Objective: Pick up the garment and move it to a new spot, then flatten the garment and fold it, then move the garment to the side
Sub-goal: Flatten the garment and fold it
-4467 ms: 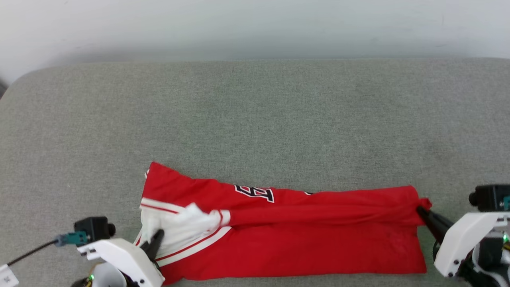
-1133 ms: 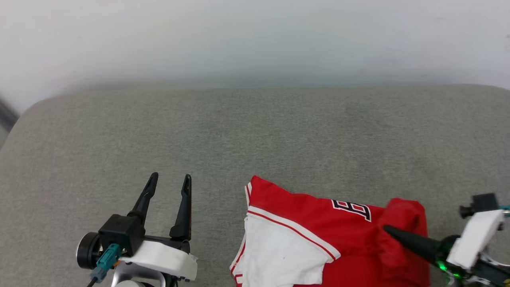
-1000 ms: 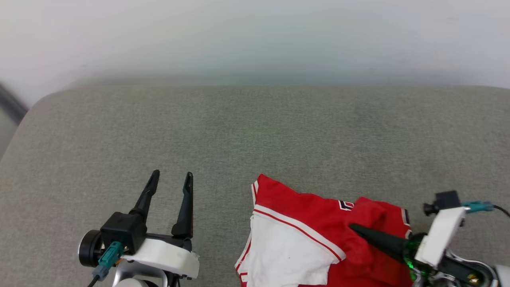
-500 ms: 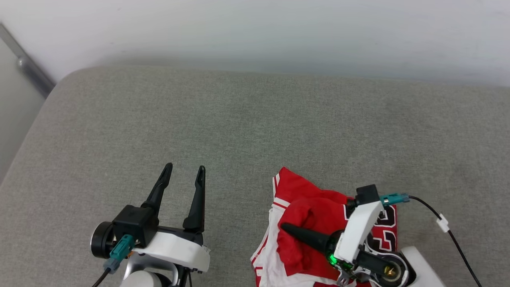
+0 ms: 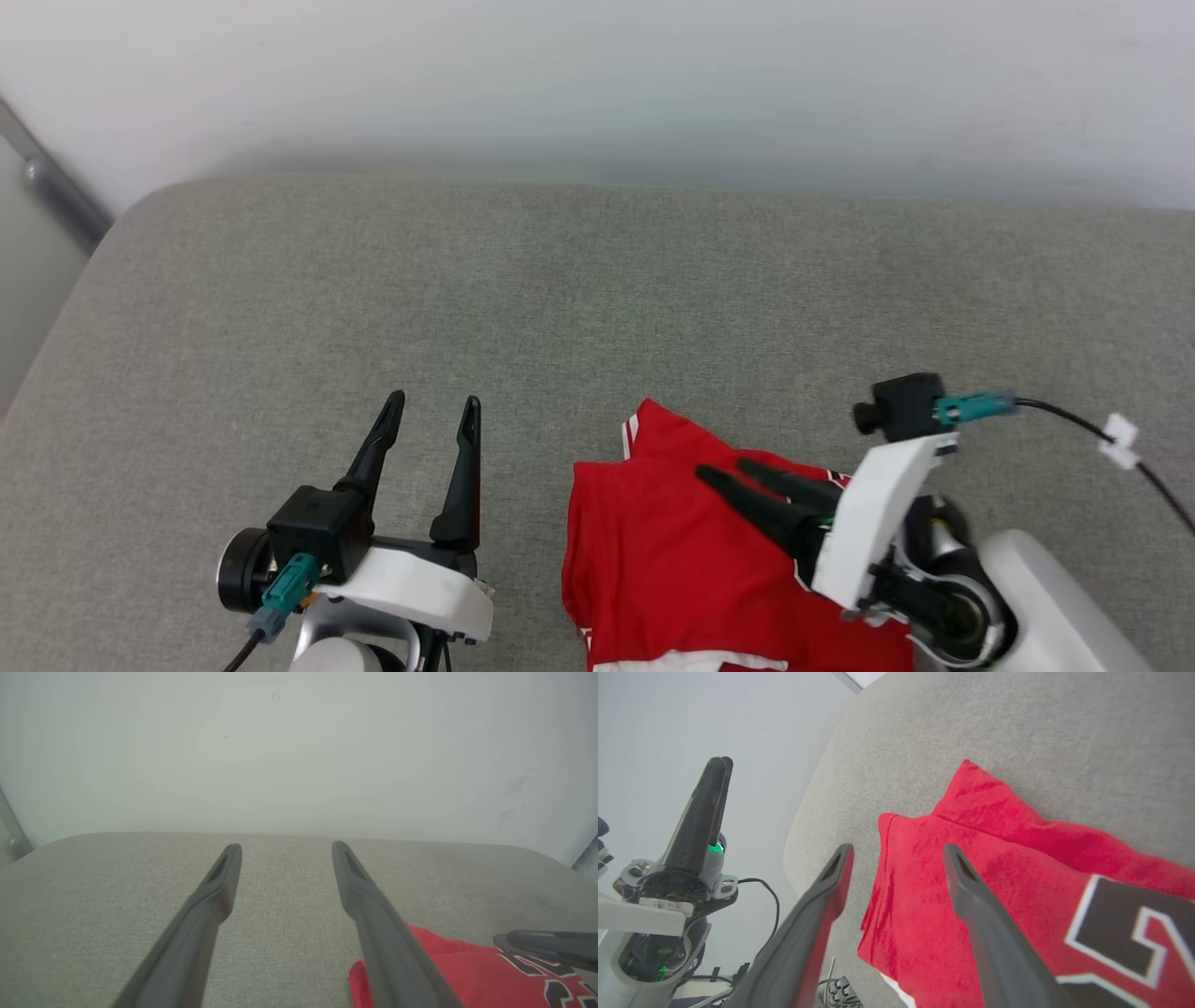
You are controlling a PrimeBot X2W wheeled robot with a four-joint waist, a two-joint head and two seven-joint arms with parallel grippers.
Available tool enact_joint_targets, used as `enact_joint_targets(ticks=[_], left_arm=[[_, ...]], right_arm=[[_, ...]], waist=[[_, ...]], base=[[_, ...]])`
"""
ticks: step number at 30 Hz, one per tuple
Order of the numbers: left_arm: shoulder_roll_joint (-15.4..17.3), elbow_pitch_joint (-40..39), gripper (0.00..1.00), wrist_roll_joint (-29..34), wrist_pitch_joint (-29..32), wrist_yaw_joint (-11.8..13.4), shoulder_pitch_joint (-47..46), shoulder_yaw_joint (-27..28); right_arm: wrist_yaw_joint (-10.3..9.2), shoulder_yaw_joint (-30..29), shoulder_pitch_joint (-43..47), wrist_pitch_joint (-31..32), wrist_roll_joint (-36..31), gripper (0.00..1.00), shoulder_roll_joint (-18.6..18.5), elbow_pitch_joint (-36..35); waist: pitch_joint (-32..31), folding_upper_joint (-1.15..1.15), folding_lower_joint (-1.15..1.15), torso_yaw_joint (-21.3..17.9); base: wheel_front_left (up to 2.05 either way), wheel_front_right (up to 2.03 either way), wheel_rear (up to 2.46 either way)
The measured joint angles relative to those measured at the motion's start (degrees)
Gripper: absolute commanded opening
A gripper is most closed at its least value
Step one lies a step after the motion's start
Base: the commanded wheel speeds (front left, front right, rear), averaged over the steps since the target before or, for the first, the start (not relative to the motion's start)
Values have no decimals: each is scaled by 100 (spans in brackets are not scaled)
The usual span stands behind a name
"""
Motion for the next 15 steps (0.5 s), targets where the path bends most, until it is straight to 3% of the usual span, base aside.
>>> enact_joint_targets(ticks=[7, 15], left_arm=[[12, 34, 100, -46, -35, 56, 112, 93], [79, 55, 100, -101, -76, 170, 288, 277]], right_arm=[[0, -716, 514, -933, -1772, 100, -576, -254], [0, -2599, 1433, -1886, -3205, 100, -361, -1009]], waist=[[-117, 0, 0, -202], [-226, 0, 0, -449]], base=[[0, 0, 0], [0, 0, 0]])
